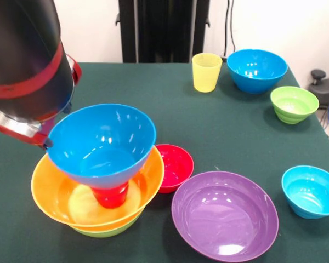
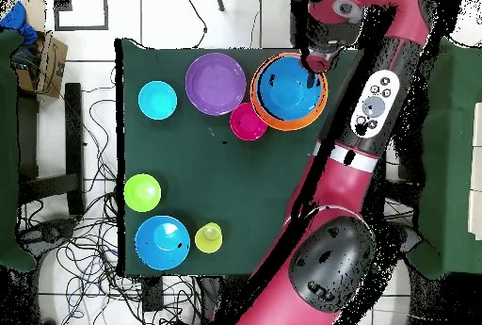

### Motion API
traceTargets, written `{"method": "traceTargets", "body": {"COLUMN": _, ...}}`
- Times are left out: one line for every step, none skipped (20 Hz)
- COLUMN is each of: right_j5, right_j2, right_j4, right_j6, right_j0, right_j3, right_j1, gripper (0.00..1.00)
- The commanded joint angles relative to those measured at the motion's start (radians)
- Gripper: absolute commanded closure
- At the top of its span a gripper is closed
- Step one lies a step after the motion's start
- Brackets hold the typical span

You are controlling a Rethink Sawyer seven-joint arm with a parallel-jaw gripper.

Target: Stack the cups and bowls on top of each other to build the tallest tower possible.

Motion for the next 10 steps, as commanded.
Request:
{"method": "traceTargets", "body": {"right_j5": -0.011, "right_j2": 0.048, "right_j4": -0.121, "right_j6": -0.097, "right_j0": 0.018, "right_j3": -0.017, "right_j1": -0.036, "gripper": 0.00}}
{"method": "traceTargets", "body": {"right_j5": -0.011, "right_j2": 0.059, "right_j4": -0.133, "right_j6": -0.101, "right_j0": 0.019, "right_j3": -0.019, "right_j1": -0.038, "gripper": 0.00}}
{"method": "traceTargets", "body": {"right_j5": -0.010, "right_j2": 0.068, "right_j4": -0.142, "right_j6": -0.105, "right_j0": 0.018, "right_j3": -0.021, "right_j1": -0.041, "gripper": 0.00}}
{"method": "traceTargets", "body": {"right_j5": -0.007, "right_j2": 0.072, "right_j4": -0.148, "right_j6": -0.109, "right_j0": 0.017, "right_j3": -0.021, "right_j1": -0.043, "gripper": 0.00}}
{"method": "traceTargets", "body": {"right_j5": 0.001, "right_j2": 0.082, "right_j4": -0.161, "right_j6": -0.110, "right_j0": 0.021, "right_j3": -0.023, "right_j1": -0.046, "gripper": 0.00}}
{"method": "traceTargets", "body": {"right_j5": 0.004, "right_j2": 0.085, "right_j4": -0.164, "right_j6": -0.110, "right_j0": 0.020, "right_j3": -0.021, "right_j1": -0.049, "gripper": 0.00}}
{"method": "traceTargets", "body": {"right_j5": 0.011, "right_j2": 0.098, "right_j4": -0.179, "right_j6": -0.112, "right_j0": 0.026, "right_j3": -0.025, "right_j1": -0.050, "gripper": 0.00}}
{"method": "traceTargets", "body": {"right_j5": 0.017, "right_j2": 0.112, "right_j4": -0.194, "right_j6": -0.113, "right_j0": 0.032, "right_j3": -0.028, "right_j1": -0.052, "gripper": 0.00}}
{"method": "traceTargets", "body": {"right_j5": 0.021, "right_j2": 0.113, "right_j4": -0.197, "right_j6": -0.117, "right_j0": 0.031, "right_j3": -0.026, "right_j1": -0.055, "gripper": 0.00}}
{"method": "traceTargets", "body": {"right_j5": 0.024, "right_j2": 0.122, "right_j4": -0.206, "right_j6": -0.118, "right_j0": 0.033, "right_j3": -0.027, "right_j1": -0.056, "gripper": 0.00}}
